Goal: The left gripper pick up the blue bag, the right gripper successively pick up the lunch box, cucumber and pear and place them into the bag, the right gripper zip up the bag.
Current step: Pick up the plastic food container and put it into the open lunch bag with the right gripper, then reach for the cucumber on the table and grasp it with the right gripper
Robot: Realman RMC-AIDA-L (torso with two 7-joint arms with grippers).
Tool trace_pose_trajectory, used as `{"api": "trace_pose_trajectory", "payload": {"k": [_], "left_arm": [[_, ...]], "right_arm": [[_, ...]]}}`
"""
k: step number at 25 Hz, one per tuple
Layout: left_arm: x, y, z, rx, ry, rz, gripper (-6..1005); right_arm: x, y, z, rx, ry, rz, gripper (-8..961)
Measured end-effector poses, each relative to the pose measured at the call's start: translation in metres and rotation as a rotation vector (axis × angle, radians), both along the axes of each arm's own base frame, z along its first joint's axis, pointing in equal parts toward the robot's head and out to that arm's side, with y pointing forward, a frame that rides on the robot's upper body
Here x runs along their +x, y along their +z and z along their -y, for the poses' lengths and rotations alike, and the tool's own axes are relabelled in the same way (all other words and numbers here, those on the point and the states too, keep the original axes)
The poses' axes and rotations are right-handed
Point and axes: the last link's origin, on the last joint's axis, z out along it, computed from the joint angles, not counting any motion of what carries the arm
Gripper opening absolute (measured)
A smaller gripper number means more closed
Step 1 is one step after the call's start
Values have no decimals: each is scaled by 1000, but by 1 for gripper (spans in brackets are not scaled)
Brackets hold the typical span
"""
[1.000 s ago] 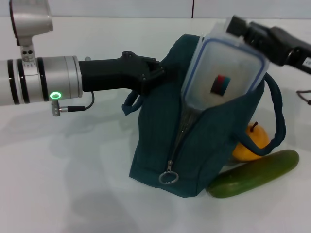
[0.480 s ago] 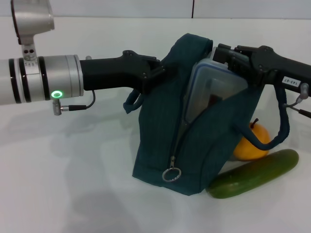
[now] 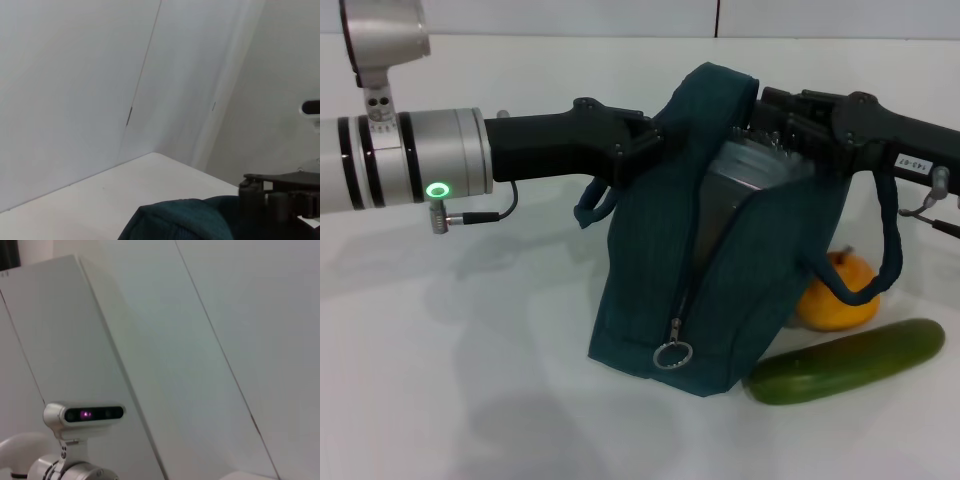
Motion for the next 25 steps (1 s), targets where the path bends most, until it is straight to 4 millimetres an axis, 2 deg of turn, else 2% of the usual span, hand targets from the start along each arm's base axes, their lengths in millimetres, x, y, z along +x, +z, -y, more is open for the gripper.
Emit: {"api": "trace_pose_trajectory", "payload": {"k": [4, 8, 11, 12, 15, 16, 17, 22, 25], "left_arm": [[0, 0, 0, 0, -1, 0, 45], [-1, 0, 0, -1, 2, 0, 45], [-4, 0, 2, 0, 11, -1, 45], [-5, 1, 3, 1, 14, -2, 45], [-9, 0, 4, -2, 22, -10, 45], [-11, 0, 5, -4, 24, -16, 45], [-11, 0, 5, -5, 24, -19, 45], [-10, -1, 4, -8, 16, -25, 45], [-9, -1, 4, -11, 13, -27, 45]], "right_arm": [[1, 4, 0, 23, 8, 8, 190], [4, 28, 7, 110, 35, 11, 253], [1, 50, 21, 142, 99, 56, 489], [0, 55, 25, 131, 113, 87, 523], [-4, 61, 37, 17, 143, 271, 624], [-4, 61, 37, 17, 143, 271, 658], [-5, 62, 43, -87, 131, 414, 692], [-10, 66, 56, -182, 168, 527, 796], [-16, 64, 67, -275, 252, 555, 798]]}}
